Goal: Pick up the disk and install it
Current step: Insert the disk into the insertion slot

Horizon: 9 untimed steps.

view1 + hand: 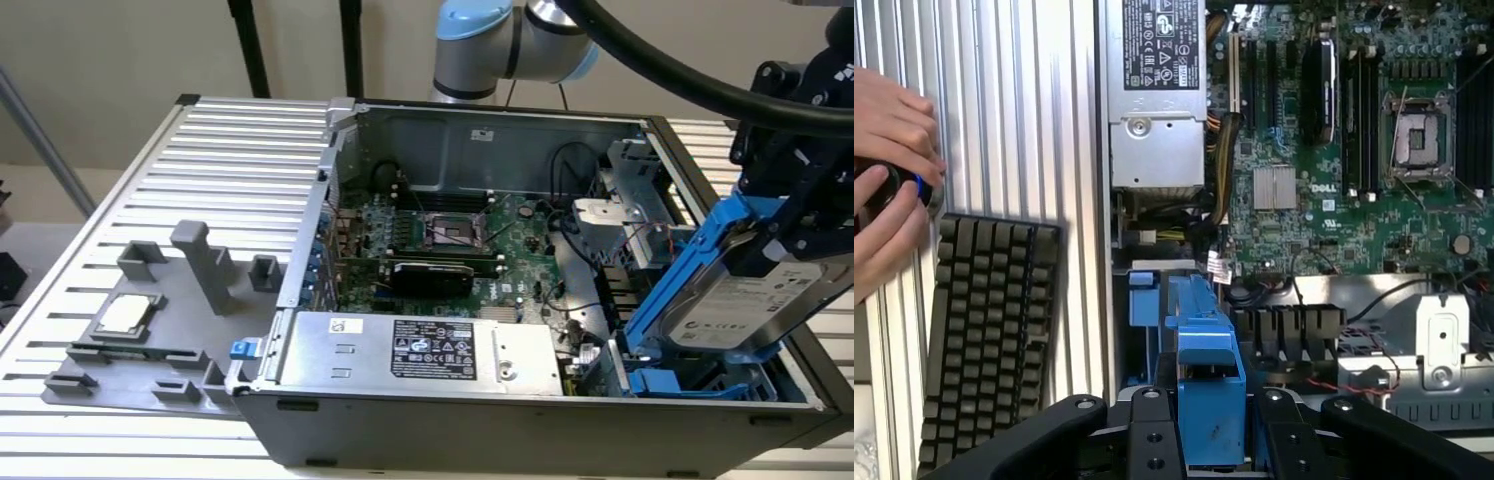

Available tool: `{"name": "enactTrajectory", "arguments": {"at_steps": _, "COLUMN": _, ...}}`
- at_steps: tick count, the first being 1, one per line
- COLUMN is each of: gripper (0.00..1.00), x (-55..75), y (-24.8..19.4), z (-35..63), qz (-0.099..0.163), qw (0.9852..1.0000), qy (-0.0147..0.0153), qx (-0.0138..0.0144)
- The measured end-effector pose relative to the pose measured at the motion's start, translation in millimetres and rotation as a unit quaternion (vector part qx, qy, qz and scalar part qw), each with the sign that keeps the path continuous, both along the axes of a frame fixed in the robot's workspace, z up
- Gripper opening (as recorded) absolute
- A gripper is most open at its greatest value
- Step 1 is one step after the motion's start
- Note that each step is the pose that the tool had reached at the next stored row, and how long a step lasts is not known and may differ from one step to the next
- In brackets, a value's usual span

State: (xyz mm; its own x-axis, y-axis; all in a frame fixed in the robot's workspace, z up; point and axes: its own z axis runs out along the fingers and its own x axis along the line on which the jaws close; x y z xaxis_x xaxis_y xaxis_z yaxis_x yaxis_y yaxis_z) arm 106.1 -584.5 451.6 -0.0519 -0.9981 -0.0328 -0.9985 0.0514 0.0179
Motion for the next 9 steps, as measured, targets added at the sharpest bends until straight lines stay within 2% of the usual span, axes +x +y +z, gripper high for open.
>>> {"name": "enactTrajectory", "arguments": {"at_steps": 9, "gripper": 0.00, "x": -0.5, "y": -0.6, "z": -4.9, "qz": 0.000, "qw": 1.0000, "qy": -0.0001, "qx": 0.0000}}
